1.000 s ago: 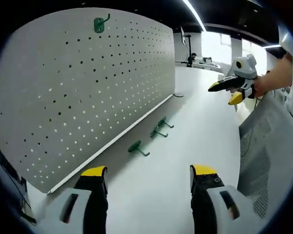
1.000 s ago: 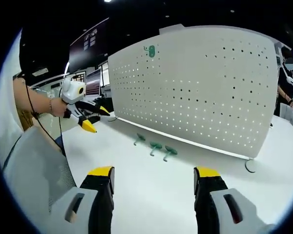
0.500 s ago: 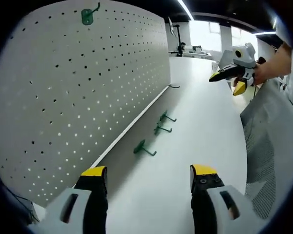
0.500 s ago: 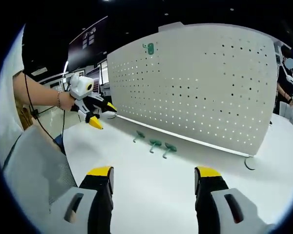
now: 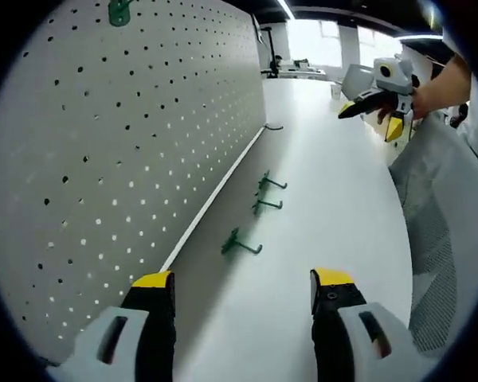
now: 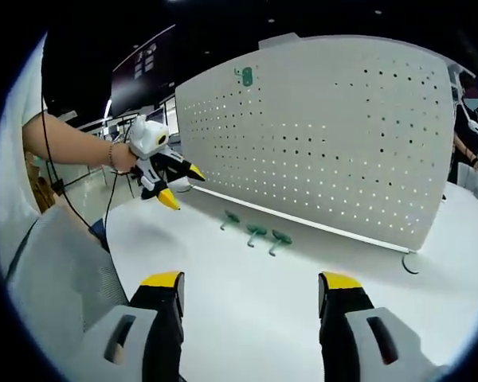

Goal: Insert the hook assembly into the mounting plate slot until the hook locks in place.

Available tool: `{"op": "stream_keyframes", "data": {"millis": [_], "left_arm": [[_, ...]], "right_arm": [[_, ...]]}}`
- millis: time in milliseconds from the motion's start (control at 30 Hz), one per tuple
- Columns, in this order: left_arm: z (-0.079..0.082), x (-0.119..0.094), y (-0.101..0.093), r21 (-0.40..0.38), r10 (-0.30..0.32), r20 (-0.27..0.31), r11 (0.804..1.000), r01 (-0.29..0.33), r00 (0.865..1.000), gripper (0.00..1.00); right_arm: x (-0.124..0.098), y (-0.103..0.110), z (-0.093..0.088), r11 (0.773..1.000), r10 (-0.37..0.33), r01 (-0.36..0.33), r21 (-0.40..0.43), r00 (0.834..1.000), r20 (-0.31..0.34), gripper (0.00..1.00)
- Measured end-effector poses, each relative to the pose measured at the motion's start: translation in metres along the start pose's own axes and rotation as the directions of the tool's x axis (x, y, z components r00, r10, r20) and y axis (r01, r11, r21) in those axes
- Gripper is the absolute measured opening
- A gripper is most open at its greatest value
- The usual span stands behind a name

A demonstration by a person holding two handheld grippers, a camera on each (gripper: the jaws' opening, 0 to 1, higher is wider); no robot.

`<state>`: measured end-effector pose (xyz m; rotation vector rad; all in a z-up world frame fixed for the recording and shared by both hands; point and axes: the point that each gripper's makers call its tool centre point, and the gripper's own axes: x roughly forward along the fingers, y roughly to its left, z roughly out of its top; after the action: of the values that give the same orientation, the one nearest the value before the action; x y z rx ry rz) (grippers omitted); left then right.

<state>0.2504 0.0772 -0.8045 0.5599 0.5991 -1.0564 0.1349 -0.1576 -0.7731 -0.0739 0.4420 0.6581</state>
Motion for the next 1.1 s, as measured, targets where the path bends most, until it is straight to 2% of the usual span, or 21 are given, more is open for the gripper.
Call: {"op": "stream_keyframes", "data": {"millis": [300, 600, 1100], "left_arm": [[-0.002, 0.012, 0.007, 0.056, -0.042, -0.047, 0.997, 0.045, 0.998, 0.71], [0.002, 0.026, 0.006, 0.107, -0.086, -0.077, 0.99, 0.094, 0.993, 0.7], [0.0, 0.048, 0.009, 0.17, -0.152, -0.16, 0.969, 0.179, 0.975, 0.7]], "right_arm": [[0.0, 0.001, 0.0, 1.0, -0.002, 0.002, -0.005, 1.0, 0.0, 0.64], [-0.001, 0.0, 0.001, 1.0, -0.006, 0.006, 0.01, 1.0, 0.005, 0.64], [0.0, 0.001, -0.002, 1.0, -0.003, 0.003, 0.012, 1.0, -0.005, 0.63]]}}
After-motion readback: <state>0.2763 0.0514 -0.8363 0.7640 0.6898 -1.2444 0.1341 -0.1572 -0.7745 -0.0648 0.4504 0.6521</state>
